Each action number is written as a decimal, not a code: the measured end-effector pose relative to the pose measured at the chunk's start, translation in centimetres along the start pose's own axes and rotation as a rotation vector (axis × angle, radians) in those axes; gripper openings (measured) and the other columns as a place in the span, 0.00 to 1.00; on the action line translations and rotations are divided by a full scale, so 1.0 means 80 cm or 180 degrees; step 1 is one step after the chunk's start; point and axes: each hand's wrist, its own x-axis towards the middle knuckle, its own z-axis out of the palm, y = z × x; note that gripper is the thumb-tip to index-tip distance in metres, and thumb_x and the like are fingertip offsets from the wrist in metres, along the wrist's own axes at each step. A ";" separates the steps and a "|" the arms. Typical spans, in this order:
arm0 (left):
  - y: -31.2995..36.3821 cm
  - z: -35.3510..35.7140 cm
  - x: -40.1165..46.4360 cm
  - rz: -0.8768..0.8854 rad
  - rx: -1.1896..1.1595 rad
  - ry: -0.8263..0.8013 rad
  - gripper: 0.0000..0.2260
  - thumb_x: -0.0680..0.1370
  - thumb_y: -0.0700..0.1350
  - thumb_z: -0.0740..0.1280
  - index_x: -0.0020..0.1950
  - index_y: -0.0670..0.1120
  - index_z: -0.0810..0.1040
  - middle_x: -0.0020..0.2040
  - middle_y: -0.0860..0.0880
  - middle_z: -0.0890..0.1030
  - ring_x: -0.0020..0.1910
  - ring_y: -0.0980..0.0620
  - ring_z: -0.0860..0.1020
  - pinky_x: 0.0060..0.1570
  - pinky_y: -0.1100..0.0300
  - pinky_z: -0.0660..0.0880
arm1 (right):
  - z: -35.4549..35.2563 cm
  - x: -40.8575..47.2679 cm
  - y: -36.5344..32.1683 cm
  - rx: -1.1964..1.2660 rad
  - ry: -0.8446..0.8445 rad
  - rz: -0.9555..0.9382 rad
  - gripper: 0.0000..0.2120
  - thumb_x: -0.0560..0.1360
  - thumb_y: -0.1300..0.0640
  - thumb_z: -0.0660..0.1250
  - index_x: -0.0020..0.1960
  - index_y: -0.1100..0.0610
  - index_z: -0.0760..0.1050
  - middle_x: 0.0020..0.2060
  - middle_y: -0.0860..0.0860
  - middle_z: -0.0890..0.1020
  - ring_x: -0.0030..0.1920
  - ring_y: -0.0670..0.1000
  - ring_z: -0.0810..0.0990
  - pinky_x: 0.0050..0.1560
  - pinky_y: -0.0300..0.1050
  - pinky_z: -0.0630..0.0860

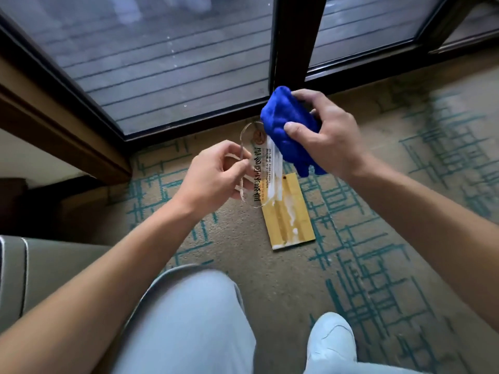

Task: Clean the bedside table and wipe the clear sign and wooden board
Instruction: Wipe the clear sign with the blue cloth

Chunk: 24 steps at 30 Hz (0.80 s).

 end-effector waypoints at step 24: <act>-0.033 -0.016 -0.016 -0.0192 -0.0669 0.0958 0.04 0.82 0.38 0.65 0.53 0.44 0.78 0.46 0.44 0.85 0.40 0.49 0.87 0.37 0.50 0.83 | 0.098 -0.136 0.027 -0.0496 -0.0307 -0.0434 0.13 0.70 0.47 0.69 0.53 0.49 0.78 0.41 0.47 0.84 0.38 0.52 0.81 0.40 0.50 0.80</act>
